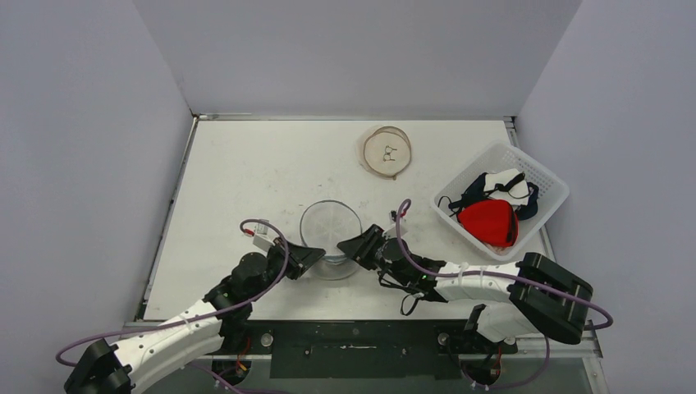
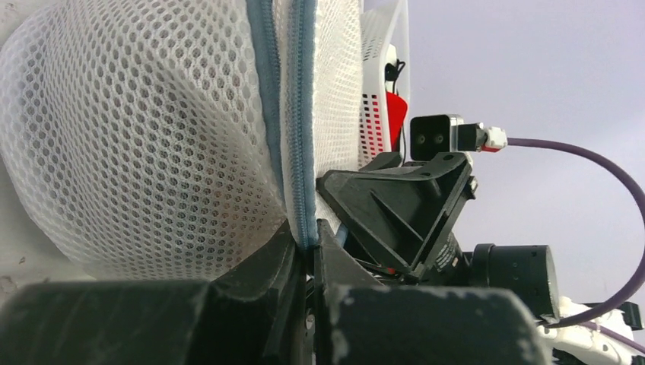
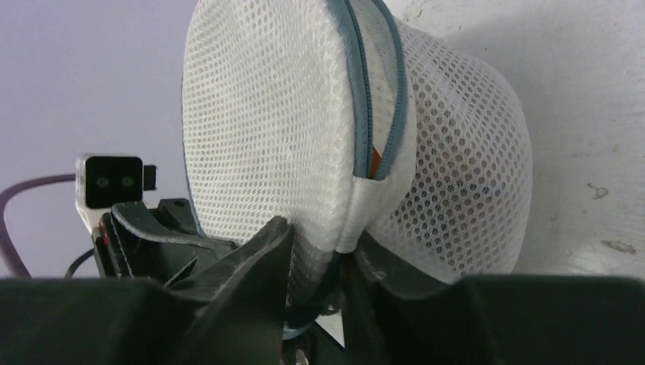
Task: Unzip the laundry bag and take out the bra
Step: Adjust the laundry bag at the center of the board.
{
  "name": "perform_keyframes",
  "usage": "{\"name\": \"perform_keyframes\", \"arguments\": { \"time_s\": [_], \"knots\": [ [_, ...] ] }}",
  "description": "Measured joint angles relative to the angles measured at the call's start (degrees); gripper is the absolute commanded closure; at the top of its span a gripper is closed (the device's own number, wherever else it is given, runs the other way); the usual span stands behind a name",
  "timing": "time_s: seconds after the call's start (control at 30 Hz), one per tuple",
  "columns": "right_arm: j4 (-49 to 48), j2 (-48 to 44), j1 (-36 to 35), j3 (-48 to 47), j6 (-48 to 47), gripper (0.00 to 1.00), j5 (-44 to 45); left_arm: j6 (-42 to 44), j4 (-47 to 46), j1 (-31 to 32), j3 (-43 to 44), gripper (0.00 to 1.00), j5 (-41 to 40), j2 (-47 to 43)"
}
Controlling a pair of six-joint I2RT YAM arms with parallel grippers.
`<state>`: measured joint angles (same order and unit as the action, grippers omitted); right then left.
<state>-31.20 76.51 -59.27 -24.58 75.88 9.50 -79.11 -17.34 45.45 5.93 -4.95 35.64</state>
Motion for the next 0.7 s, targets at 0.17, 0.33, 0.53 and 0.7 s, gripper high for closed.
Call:
{"name": "perform_keyframes", "arguments": {
  "time_s": [0.17, 0.33, 0.53, 0.7],
  "knots": [
    [1.1, -0.2, 0.1, -1.8, -1.7, 0.95, -0.5, 1.9, 2.2, 0.7, 0.4, 0.45, -1.1, 0.1],
    [12.2, -4.3, 1.3, -7.0, -12.2, 0.95, -1.4, 5.4, 14.1, 0.7, 5.0, 0.03, -3.2, -7.1],
    [29.2, -7.0, 3.5, -20.0, -29.9, 0.95, -4.3, 11.8, 33.2, 0.5, 17.6, 0.04, -10.4, -17.5],
    [36.0, -2.6, 4.9, -30.0, -42.0, 0.95, -12.5, 17.0, 42.5, 0.5, 26.5, 0.04, -17.7, -21.8]
  ]
}}
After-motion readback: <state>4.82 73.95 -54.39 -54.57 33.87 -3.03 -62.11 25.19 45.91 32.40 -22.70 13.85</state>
